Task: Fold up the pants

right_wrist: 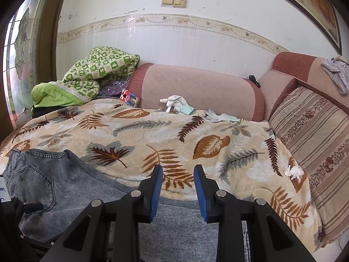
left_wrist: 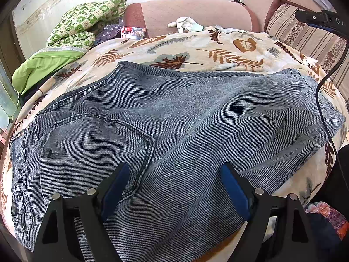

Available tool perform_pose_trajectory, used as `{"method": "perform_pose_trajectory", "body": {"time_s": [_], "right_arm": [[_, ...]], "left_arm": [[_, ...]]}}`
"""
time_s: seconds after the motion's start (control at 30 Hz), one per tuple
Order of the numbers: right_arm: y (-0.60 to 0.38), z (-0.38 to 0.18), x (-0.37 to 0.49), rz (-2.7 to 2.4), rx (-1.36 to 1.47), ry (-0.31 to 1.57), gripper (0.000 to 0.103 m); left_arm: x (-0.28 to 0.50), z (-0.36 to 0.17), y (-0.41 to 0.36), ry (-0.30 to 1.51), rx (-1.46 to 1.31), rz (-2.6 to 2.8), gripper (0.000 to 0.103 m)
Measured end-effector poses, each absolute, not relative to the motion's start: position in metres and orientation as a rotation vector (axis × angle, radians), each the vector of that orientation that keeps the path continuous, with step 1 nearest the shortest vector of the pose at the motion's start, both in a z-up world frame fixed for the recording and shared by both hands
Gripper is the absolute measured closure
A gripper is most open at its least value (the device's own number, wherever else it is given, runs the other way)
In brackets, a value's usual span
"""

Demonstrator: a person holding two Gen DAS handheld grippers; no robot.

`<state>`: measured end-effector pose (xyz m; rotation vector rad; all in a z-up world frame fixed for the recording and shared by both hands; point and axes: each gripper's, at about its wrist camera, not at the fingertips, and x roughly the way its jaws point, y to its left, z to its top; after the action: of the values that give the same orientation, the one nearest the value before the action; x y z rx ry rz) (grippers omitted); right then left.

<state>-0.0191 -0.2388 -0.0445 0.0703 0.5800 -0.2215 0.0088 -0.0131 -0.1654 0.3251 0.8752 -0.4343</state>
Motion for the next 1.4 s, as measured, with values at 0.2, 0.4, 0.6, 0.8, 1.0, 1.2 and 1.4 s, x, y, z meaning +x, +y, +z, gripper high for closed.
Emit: {"method": "perform_pose_trajectory", "body": {"time_s": [0.2, 0.4, 0.6, 0.8, 1.0, 1.2, 1.4], "right_arm": [[-0.2395, -0.0452, -0.0181, -0.221, 0.070, 0.582, 0.071], [-0.2393, -0.0465, -0.0170, -0.218, 0.068, 0.586, 0.071], [-0.2392, -0.0482, -0.0161, -0.219, 0.065, 0.589, 0.071], [-0.2391, -0.0490, -0.0155, -0.218, 0.064, 0.591, 0.071], [-0.2400, -0.0508, -0.0154, -0.215, 0.061, 0.592, 0.071], [-0.2402, -0.0513, -0.0143, -0.220, 0.059, 0.595, 0.071], [-0.2394, -0.0510, -0.0138, -0.221, 0.052, 0.597, 0.071]], "left_arm": [[0.0081, -0.1652, -0.0134, 0.876, 0.329, -0.436, 0.017], [0.0074, -0.1655, -0.0141, 0.874, 0.334, -0.437, 0.017], [0.0074, -0.1654, -0.0140, 0.875, 0.334, -0.437, 0.017], [0.0076, -0.1651, -0.0137, 0.875, 0.334, -0.437, 0.017], [0.0076, -0.1649, -0.0135, 0.876, 0.334, -0.437, 0.017], [0.0074, -0.1650, -0.0138, 0.876, 0.334, -0.437, 0.017], [0.0071, -0.1649, -0.0140, 0.875, 0.335, -0.437, 0.017]]}}
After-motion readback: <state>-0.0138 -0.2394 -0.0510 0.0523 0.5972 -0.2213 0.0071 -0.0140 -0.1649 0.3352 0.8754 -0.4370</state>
